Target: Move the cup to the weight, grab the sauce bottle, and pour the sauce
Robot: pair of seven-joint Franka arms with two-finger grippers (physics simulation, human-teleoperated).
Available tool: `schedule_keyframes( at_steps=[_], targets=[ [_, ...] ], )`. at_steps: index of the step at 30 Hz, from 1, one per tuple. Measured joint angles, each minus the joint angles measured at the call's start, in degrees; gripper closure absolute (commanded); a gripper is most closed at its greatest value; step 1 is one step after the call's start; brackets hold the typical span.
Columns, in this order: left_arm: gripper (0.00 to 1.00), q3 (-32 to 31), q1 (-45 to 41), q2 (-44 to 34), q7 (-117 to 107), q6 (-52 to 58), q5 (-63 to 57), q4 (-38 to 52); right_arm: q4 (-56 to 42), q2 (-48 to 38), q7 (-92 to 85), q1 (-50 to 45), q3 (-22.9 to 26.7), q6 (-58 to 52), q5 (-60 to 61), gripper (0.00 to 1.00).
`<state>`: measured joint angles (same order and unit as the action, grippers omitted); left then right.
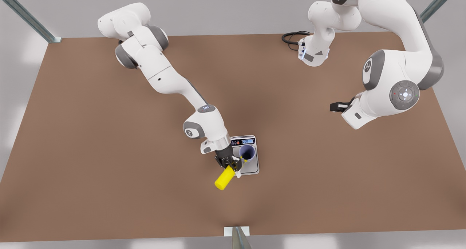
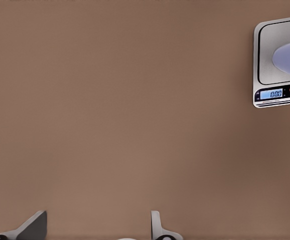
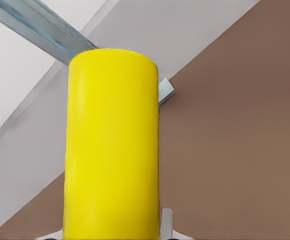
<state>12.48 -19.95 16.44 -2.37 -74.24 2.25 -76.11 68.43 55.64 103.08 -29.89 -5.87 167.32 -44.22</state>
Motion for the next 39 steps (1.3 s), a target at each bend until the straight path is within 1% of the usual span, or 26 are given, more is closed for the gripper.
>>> schedule_keyframes(
  at_steps=[8, 10, 11, 14, 20, 24, 26, 27, 28, 29, 30, 31, 35, 36, 38, 39],
  targets=[
    [0.00, 0.00, 0.00, 0.00, 0.00, -0.03, -0.04, 0.09, -1.35, -0.40, 0.22, 0.16, -0.18, -0.26, 0.68, 0.59],
    [0.00, -0.09, -0.01, 0.00, -0.08, 0.02, -0.04, 0.09, -0.97, -1.58, 0.46, 0.70, -0.26, -0.26, 0.88, 0.60],
    [0.00, -0.09, -0.01, -0.08, -0.24, 0.05, -0.02, 0.09, -0.63, -2.25, 0.32, 0.83, -0.28, -0.18, 3.80, 0.60],
    [0.00, -0.14, 0.02, -0.31, -0.26, 0.24, 0.01, 0.09, 4.85, -7.61, 0.39, 3.41, -0.83, 0.35, 13.53, 0.58],
    [0.00, -0.43, 0.08, -0.83, -0.14, 2.02, 0.12, 0.09, 19.84, -20.72, 0.04, 14.27, -9.85, 0.71, 29.41, 0.58],
    [0.00, -0.53, -0.01, -0.70, 0.09, 2.08, 0.47, 0.53, 26.13, -26.99, -0.41, 19.02, -11.87, 0.70, 50.83, 0.58],
    [0.00, -0.61, -0.09, -0.43, 0.02, 2.08, 0.59, 0.50, 27.07, -28.47, -0.41, 21.40, -12.49, -0.14, 59.05, 0.58],
    [0.00, -0.61, -0.08, -0.52, -0.08, 2.08, 0.57, 0.67, 27.68, -28.88, -0.84, 23.10, -13.71, -0.25, 64.14, 0.58],
    [0.00, -0.61, -0.08, -0.53, -0.31, 2.15, 0.58, 0.87, 27.82, -28.98, -3.86, 25.17, -15.26, -1.24, 71.72, 0.58],
    [0.00, -0.49, -0.12, -0.48, -0.40, 2.20, 0.64, 0.88, 27.78, -29.56, -12.61, 26.87, -15.40, -5.13, 84.35, 0.58],
    [0.00, -0.52, -0.05, -0.23, -0.21, 2.13, 0.61, 0.88, 27.87, -30.32, -26.38, 28.27, -15.34, -8.55, 100.58, 0.58],
    [0.00, -0.53, -0.11, -0.09, -0.17, 2.16, 0.56, 0.80, 28.06, -30.48, -34.04, 29.22, -15.33, -10.97, 109.19, 0.58],
    [0.00, -0.62, -0.27, 0.25, -0.01, 2.17, 0.40, 0.62, 28.25, -30.16, -35.56, 30.90, -15.33, -13.81, 110.50, 0.58],
    [0.00, -0.66, -0.25, 0.31, 0.00, 2.17, 0.37, 0.53, 28.17, -29.90, -35.65, 31.74, -15.34, -15.94, 110.55, 0.58],
    [0.00, -0.69, -0.35, 0.35, -0.08, 2.24, 0.37, 0.30, 28.27, -29.33, -39.03, 34.55, -15.18, -21.85, 117.22, 0.58],
    [0.00, -0.70, -0.38, 0.40, -0.09, 2.25, 0.39, 0.19, 28.25, -28.76, -39.14, 35.90, -15.08, -23.91, 118.47, 0.58]
  ],
)
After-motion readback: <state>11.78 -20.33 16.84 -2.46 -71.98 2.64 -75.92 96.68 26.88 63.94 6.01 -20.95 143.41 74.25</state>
